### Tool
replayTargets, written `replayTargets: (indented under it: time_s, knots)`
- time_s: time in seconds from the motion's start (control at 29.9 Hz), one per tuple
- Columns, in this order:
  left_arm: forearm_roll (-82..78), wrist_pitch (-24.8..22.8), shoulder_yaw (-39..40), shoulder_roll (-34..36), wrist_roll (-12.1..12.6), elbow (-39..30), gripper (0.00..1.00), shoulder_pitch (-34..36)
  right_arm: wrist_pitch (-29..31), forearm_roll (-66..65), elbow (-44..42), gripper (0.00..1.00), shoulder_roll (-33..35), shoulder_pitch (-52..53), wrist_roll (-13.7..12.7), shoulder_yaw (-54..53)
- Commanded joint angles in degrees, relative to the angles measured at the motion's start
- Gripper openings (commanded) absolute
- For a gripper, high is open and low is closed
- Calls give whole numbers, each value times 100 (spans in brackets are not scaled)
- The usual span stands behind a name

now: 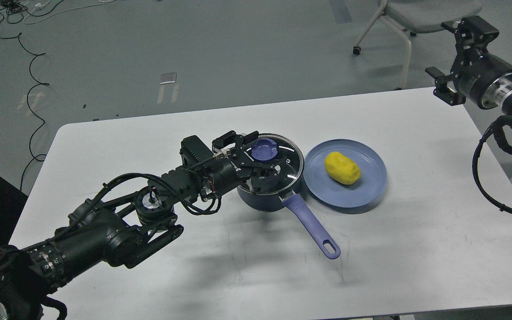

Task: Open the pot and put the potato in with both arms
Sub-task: 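Close the left gripper on the blue knob of the glass lid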

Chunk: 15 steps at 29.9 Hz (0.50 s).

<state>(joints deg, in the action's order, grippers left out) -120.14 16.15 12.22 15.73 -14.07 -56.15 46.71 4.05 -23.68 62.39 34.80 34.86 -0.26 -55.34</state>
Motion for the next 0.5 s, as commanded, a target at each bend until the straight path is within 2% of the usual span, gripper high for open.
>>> replayTargets:
  time_s: [0.0, 0.33, 0.4, 0.43, 0.47]
  knots:
    - [26, -7, 0, -9, 1, 95, 97, 40, 8, -5, -25, 100, 1, -14, 0, 6]
    - [17, -24, -17, -44, -87, 227, 96, 32, 17, -5, -78, 100, 1, -75, 0, 14]
    - [17, -24, -9, -53, -87, 280, 91, 49, 17, -5, -78, 100, 1, -75, 9, 14]
    - [43, -68, -9, -35, -87, 306, 80, 67, 17, -13, -78, 100, 1, -93, 9, 14]
    - [43, -94, -9, -35, -87, 324, 72, 67, 17, -13, -78, 100, 1, -102, 9, 23]
